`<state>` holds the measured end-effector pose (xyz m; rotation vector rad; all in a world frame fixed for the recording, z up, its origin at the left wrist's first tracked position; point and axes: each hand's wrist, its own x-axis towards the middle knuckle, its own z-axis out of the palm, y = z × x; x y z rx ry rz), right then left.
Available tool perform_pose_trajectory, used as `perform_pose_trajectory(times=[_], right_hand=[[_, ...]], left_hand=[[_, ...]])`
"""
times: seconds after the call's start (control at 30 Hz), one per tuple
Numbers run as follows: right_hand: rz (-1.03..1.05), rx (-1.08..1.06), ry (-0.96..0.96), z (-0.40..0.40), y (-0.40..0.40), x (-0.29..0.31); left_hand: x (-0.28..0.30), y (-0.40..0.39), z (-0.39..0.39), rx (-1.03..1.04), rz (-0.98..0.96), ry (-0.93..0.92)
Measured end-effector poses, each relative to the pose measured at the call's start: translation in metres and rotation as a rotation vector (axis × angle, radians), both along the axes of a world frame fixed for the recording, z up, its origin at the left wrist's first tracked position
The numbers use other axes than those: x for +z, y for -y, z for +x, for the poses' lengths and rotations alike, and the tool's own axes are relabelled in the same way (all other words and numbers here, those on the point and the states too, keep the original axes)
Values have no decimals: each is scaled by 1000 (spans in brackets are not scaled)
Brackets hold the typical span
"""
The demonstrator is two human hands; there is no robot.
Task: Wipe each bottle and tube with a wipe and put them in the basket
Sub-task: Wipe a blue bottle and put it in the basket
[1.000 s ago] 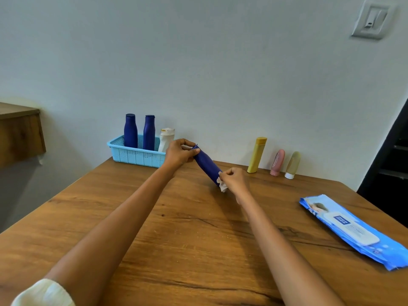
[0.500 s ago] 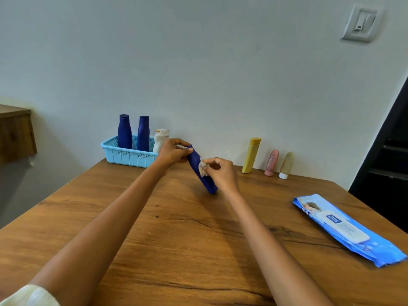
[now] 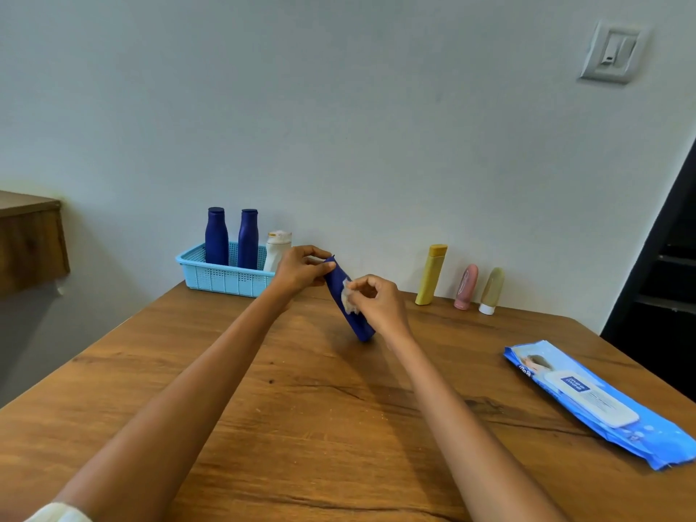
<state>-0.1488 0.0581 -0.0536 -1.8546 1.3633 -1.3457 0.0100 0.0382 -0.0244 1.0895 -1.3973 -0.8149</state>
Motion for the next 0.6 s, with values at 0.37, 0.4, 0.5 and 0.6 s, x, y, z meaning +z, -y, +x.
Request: perform_pose_trajectory(times=[0.37, 0.4, 0.5, 0.6], right_hand=[[184, -207, -13, -19, 9, -8], [150, -186, 0, -16, 9, -5], [-11, -92, 50, -4, 6, 6], [-152, -12, 37, 0, 3, 12]], left_hand=[[0, 1, -1, -61, -44, -3], [1, 0, -1, -71, -55, 0], [2, -2, -2, -102, -86, 7], [2, -4, -2, -118, -109, 21]])
